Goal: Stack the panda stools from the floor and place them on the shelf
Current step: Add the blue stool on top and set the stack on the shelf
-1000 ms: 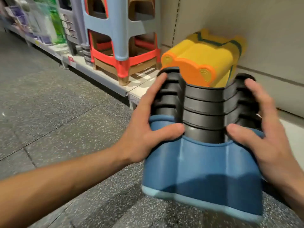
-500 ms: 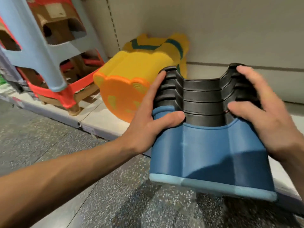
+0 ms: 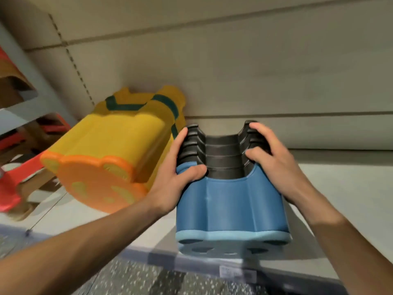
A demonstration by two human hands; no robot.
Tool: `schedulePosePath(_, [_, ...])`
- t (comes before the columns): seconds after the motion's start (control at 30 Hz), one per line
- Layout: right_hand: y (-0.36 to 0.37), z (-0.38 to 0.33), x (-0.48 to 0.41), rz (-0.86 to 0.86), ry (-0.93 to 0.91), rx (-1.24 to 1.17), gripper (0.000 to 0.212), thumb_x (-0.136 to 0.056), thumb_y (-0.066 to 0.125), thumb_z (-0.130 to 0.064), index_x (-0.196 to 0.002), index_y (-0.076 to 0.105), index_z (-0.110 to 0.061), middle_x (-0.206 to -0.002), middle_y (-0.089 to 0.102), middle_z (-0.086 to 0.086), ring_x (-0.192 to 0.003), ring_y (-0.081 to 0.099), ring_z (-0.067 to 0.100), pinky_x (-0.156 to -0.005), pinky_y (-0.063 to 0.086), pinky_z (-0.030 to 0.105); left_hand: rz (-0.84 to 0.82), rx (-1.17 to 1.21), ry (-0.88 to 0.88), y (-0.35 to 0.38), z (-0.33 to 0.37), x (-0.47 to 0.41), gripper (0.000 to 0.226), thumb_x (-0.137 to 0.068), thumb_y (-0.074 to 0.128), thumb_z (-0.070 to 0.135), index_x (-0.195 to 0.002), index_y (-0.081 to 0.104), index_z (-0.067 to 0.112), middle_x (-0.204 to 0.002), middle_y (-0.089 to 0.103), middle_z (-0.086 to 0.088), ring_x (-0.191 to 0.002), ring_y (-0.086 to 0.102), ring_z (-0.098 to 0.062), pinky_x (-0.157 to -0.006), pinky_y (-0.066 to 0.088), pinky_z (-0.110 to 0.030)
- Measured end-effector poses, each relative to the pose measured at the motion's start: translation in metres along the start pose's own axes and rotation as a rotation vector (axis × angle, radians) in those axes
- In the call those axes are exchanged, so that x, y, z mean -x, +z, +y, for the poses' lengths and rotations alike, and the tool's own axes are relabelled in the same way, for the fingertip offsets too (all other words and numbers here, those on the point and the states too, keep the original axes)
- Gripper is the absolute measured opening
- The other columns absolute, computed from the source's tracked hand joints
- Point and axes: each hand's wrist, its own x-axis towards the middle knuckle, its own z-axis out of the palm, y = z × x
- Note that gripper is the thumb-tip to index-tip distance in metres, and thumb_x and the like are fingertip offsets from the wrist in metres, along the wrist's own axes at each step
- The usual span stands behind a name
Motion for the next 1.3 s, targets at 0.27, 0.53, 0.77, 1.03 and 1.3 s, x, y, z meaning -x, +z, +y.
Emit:
schedulePosePath(0.27, [-0.026, 0.03, -0.028, -0.012, 0.099, 0.093, 0.075, -0.065, 0.069, -0.061, -0.136, 0.047, -0.064, -0.136, 0.06, 0.002, -0.129, 0.056, 0.017, -0.116, 0.041, 0.046, -0.034, 0.091, -0.06, 0.039, -0.029, -0.039, 0.102, -0.073, 0.08, 0.045, -0.161, 0.03, 0.052, -0.152, 0.058, 0.017, -0.135, 0.061, -0.007, -0.119, 0.046, -0.046])
schedulePosePath(0.53, [-0.036, 0.041, -0.039, -0.026, 0.175, 0.059, 0.091, -0.062, 0.082, -0.063, -0.145, 0.045, -0.057, -0.144, 0.058, -0.003, -0.131, 0.058, 0.015, -0.116, 0.044, 0.046, -0.146, 0.115, -0.163, 0.044, -0.04, -0.068, 0.102, -0.069, 0.083, 0.059, -0.156, 0.028, 0.062, -0.137, 0.057, 0.029, -0.114, 0.068, 0.005, -0.091, 0.056, -0.024])
schedulePosePath(0.77, [-0.034, 0.029, 0.011, 0.119, 0.028, 0.079, 0.086, -0.064, 0.075, -0.074, -0.144, 0.044, -0.064, -0.143, 0.042, -0.023, -0.124, 0.047, -0.016, -0.098, 0.044, 0.016, -0.134, -0.116, 0.027, 0.033, -0.011, -0.008, 0.101, -0.075, 0.077, 0.074, -0.16, 0.024, 0.057, -0.167, 0.028, 0.029, -0.152, 0.028, 0.011, -0.124, 0.032, -0.032])
schedulePosePath(1.03, [-0.009, 0.049, 0.07, 0.125, -0.071, 0.09, 0.073, -0.061, 0.076, -0.056, -0.132, 0.061, -0.056, -0.163, 0.024, -0.029, -0.14, 0.029, -0.021, -0.099, 0.04, 0.01, -0.289, -0.657, 0.454, 0.045, -0.026, 0.038, 0.087, -0.08, 0.081, 0.06, -0.156, 0.039, 0.049, -0.176, 0.007, 0.015, -0.164, -0.017, -0.019, -0.12, 0.001, -0.034])
schedulePosePath(1.3, [-0.008, 0.058, 0.027, 0.131, -0.071, 0.212, 0.077, -0.066, 0.07, -0.067, -0.14, 0.056, -0.048, -0.169, 0.021, -0.013, -0.133, 0.016, -0.034, -0.099, 0.024, -0.003, -0.277, -0.703, 0.461, 0.045, -0.041, -0.008, 0.08, -0.086, 0.082, 0.041, -0.157, 0.046, 0.036, -0.17, 0.027, 0.004, -0.165, -0.006, -0.034, -0.129, 0.009, -0.046])
